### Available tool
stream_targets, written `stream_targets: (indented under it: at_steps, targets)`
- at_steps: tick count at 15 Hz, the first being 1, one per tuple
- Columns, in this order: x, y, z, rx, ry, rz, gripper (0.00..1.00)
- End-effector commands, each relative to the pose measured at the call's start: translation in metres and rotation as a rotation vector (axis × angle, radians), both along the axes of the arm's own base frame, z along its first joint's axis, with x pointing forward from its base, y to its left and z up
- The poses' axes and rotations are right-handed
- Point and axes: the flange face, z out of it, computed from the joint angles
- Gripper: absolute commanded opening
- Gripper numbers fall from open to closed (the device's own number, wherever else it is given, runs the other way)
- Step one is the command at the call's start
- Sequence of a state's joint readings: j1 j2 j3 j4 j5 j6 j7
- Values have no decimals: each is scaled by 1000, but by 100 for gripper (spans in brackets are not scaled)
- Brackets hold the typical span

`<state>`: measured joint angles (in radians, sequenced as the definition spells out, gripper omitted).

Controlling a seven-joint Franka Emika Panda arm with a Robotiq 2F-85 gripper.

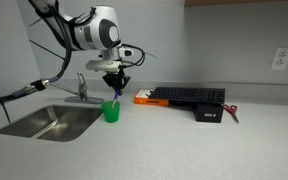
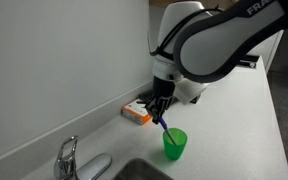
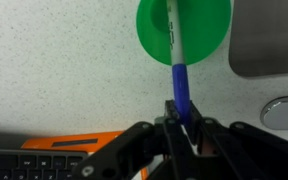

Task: Take then pen out of the cup and put it on the counter

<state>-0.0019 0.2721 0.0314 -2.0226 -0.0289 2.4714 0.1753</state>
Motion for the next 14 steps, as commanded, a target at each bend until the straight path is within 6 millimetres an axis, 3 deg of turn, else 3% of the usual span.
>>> stream_targets:
  at_steps: [1,6,9,11,14]
  targets:
    - [-3,-1,20,29,-11,-11,3]
    - [-21,-9,77,63,-102,-41,3]
    - [-28,-33,114,55,-150,-87,3]
    - [-27,-61,117,23,-113,-132,3]
    - [-19,-102,77,-10,32,-197,3]
